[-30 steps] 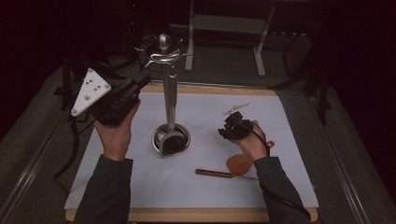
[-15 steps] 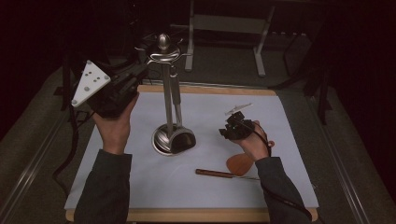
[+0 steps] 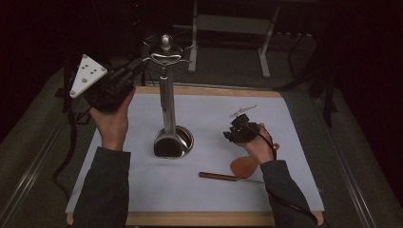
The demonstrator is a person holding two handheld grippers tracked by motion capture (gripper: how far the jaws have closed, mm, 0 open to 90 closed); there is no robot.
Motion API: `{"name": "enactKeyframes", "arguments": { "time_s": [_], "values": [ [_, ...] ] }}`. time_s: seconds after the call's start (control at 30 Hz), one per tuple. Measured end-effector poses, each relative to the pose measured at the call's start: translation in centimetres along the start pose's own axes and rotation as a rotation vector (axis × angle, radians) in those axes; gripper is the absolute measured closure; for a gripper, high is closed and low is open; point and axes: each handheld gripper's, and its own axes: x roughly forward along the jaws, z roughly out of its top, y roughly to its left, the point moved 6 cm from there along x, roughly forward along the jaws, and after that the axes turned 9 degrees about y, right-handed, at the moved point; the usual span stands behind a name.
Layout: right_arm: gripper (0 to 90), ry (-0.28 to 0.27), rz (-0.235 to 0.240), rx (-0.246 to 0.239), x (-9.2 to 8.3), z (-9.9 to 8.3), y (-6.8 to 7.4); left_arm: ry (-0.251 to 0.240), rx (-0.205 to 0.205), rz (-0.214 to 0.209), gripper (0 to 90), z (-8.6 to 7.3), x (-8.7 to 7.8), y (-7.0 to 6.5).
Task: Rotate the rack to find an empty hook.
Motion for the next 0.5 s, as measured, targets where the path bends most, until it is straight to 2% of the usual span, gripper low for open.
{"name": "enactKeyframes", "arguments": {
  "time_s": [0.5],
  "values": [
    [63.1, -0.002, 0.002, -0.006, -0.1, 0.0, 0.0, 0.030, -0.033, 0.014, 90.0, 0.2, 1.7, 2.0]
  ]
}}
